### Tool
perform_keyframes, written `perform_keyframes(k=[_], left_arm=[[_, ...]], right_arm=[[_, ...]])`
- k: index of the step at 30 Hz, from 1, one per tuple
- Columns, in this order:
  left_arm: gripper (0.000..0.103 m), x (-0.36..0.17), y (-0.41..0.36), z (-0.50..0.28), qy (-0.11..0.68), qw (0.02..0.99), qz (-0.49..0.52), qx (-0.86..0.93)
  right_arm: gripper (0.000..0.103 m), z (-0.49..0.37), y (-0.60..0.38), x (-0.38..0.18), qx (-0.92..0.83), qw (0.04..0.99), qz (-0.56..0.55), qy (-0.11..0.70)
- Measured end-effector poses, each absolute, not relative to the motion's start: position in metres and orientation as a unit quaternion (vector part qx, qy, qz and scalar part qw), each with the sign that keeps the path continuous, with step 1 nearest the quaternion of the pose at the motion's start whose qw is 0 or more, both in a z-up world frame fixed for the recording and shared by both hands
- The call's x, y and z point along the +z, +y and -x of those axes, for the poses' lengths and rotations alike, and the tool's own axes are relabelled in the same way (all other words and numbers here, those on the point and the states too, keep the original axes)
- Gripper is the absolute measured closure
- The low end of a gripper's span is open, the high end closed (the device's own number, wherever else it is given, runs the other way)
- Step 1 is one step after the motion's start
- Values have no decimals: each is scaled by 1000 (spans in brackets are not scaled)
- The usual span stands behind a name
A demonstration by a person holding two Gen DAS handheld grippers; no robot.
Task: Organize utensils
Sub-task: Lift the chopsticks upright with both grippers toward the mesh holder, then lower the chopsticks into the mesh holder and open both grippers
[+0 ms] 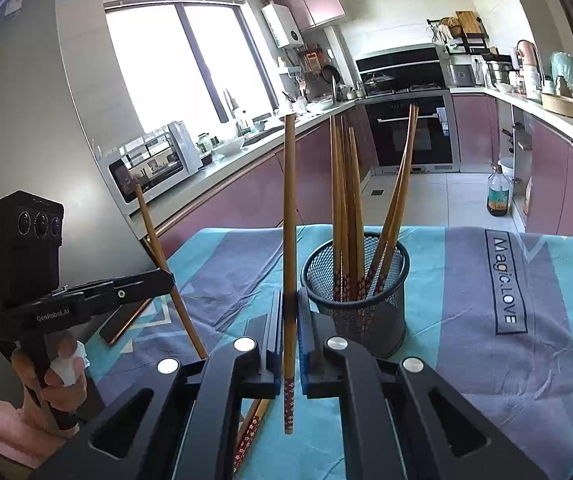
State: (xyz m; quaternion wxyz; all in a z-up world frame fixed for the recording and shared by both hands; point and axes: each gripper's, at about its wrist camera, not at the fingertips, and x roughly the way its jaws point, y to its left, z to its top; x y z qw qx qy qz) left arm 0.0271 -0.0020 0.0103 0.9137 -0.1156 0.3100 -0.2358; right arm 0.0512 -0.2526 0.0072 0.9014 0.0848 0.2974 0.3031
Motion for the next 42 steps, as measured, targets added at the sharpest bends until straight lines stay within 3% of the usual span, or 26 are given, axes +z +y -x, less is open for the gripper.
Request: perform_keyframes(k=[32,42], left_arm=[[95,101,-24,-78,210,936,122,-255],[95,94,-49,-103,226,941,87,-237]], right_arm=[[98,-83,-272,86,271,939,-64,202],[98,-107,-267,75,251,942,-49,218]])
